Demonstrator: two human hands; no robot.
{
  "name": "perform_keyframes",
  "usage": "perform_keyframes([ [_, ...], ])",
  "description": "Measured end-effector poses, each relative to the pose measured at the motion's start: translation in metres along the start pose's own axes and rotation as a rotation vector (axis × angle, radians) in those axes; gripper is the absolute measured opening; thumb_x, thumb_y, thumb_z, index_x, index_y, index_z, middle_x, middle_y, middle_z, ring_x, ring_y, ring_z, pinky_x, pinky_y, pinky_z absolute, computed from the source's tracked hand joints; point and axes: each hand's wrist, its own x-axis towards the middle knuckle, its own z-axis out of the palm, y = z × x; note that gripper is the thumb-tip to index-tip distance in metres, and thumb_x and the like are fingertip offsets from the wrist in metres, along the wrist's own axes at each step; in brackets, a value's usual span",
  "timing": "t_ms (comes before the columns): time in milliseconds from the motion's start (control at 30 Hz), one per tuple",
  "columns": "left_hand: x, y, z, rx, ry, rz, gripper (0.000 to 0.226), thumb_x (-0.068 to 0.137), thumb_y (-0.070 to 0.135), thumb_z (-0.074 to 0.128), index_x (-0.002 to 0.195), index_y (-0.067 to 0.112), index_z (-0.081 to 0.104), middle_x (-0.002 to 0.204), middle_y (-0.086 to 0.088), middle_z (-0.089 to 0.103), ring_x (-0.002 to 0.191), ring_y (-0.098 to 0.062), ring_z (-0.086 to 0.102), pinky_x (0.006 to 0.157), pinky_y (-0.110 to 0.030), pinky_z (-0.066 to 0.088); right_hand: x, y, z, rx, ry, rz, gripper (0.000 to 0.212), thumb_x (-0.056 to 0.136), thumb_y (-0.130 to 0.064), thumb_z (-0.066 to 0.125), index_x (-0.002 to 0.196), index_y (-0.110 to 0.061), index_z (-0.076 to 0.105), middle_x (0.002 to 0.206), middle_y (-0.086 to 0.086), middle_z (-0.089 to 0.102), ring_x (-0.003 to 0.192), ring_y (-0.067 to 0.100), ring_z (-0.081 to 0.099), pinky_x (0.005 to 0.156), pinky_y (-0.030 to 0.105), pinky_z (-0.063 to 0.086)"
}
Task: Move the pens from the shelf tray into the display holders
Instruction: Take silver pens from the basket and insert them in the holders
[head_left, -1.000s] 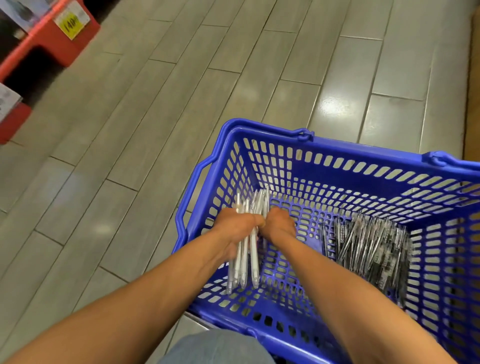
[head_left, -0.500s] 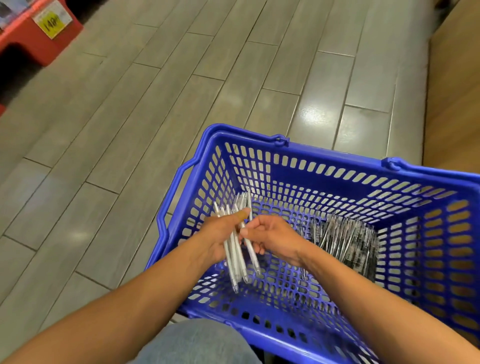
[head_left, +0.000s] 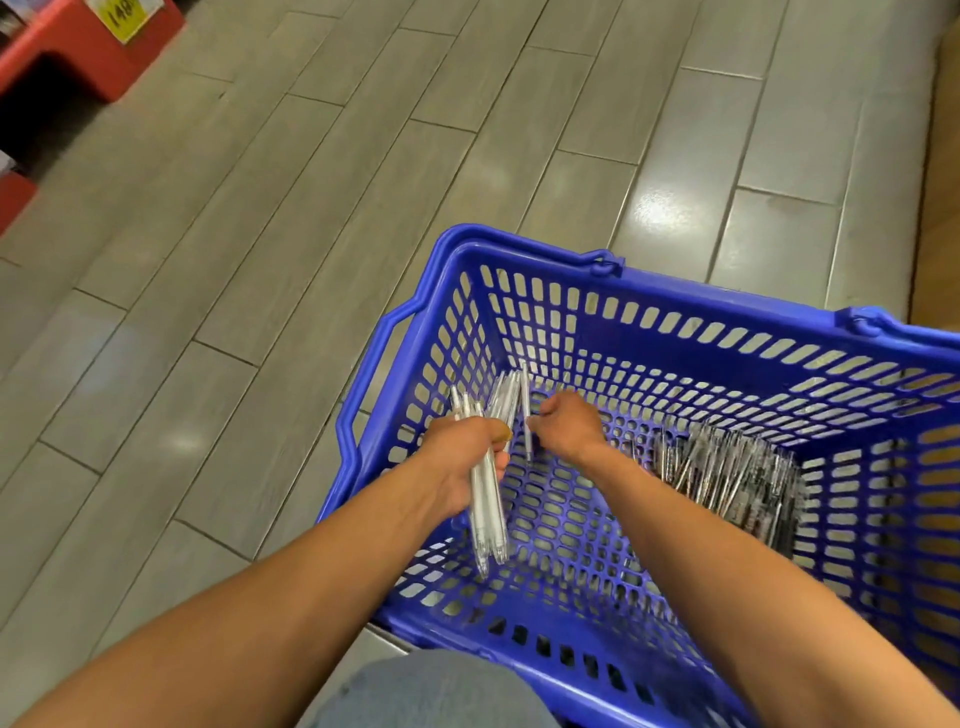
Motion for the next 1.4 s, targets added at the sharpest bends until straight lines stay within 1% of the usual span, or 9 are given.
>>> perform_keyframes([
  [100,0.000,0.001,0.001,0.002,0.015,-0.001,0.007,0.089,0.000,0.062,0.096,0.000,0.063,0.062,-0.006,0.056,0.046,-0.012,0.052,0.044,-0.022,0.046,0.006,-0.005,0.023,-0.203,0.004,0.008,0.023,0.091,-0.026,0.067,0.088,-0.014,0.048,0.083,0.009,0.055,0.071,0.022,0.051,0.058,0.029,0.042],
  [233,0.004,-0.001,0.002,-0.002,0.025,-0.016,0.015,0.089,0.001,0.064,0.103,-0.002,0.063,0.062,-0.006,0.056,0.044,-0.011,0.052,0.045,-0.023,0.047,0.004,-0.004,0.023,-0.281,-0.023,-0.014,0.032,0.089,-0.022,0.070,0.113,-0.008,0.054,0.110,0.014,0.062,0.097,0.029,0.062,0.077,0.037,0.052],
  [333,0.007,-0.003,0.001,-0.006,0.036,-0.019,0.024,0.088,0.005,0.069,0.110,-0.003,0.063,0.067,-0.007,0.060,0.050,-0.013,0.056,0.050,-0.027,0.051,-0.005,0.005,0.005,-0.137,-0.187,-0.070,0.014,0.087,-0.017,0.071,0.096,-0.013,0.060,0.091,0.008,0.068,0.080,0.022,0.069,0.075,0.038,0.059],
  [567,0.004,-0.004,0.003,-0.033,0.037,-0.026,0.041,0.082,0.023,0.080,0.113,0.001,0.065,0.074,-0.005,0.064,0.055,-0.014,0.058,0.049,-0.026,0.053,-0.068,0.005,-0.053,0.364,-0.615,-0.166,0.025,0.082,-0.005,0.075,0.102,-0.006,0.060,0.071,0.007,0.071,0.059,0.016,0.066,0.057,0.025,0.055],
  [767,-0.004,0.000,0.010,0.005,-0.038,-0.014,0.077,0.068,0.033,0.088,0.132,0.003,0.055,0.112,-0.017,0.069,0.095,-0.034,0.070,0.081,-0.052,0.059,-0.093,-0.013,-0.056,0.354,-0.591,-0.234,0.013,0.081,-0.009,0.077,0.089,-0.007,0.068,0.067,0.004,0.071,0.055,0.012,0.064,0.055,0.022,0.053],
  [967,-0.002,0.000,0.005,0.064,0.050,0.040,0.034,0.082,0.004,0.074,0.114,0.002,0.063,0.083,-0.014,0.071,0.063,-0.022,0.069,0.056,-0.034,0.059,-0.053,-0.013,-0.062,0.256,-0.812,-0.148,0.020,0.082,-0.014,0.076,0.101,-0.011,0.070,0.089,0.005,0.074,0.071,0.011,0.068,0.066,0.020,0.056],
  [1033,-0.001,0.000,0.005,0.074,0.054,0.048,0.040,0.082,0.003,0.073,0.120,0.003,0.059,0.091,-0.014,0.070,0.064,-0.019,0.067,0.051,-0.029,0.056,-0.029,-0.007,-0.055,0.160,-0.740,-0.042,0.022,0.085,-0.008,0.073,0.106,-0.008,0.068,0.095,0.009,0.073,0.075,0.014,0.068,0.073,0.025,0.057],
  [1200,0.000,0.000,0.002,0.060,0.058,0.046,0.030,0.082,-0.001,0.070,0.111,0.004,0.063,0.089,-0.014,0.070,0.060,-0.017,0.065,0.051,-0.028,0.058,0.007,-0.014,-0.002,0.029,-0.161,-0.013,0.020,0.090,-0.021,0.067,0.081,-0.003,0.069,0.071,0.008,0.066,0.062,0.018,0.059,0.060,0.031,0.053],
  [1400,0.001,0.000,0.001,0.024,0.068,0.036,0.023,0.082,-0.003,0.069,0.103,0.004,0.064,0.074,-0.010,0.067,0.048,-0.014,0.061,0.048,-0.025,0.056,0.024,-0.036,0.025,-0.148,0.035,0.029,0.030,0.085,-0.031,0.072,0.072,-0.014,0.052,0.068,0.001,0.055,0.061,0.016,0.054,0.046,0.023,0.032],
])
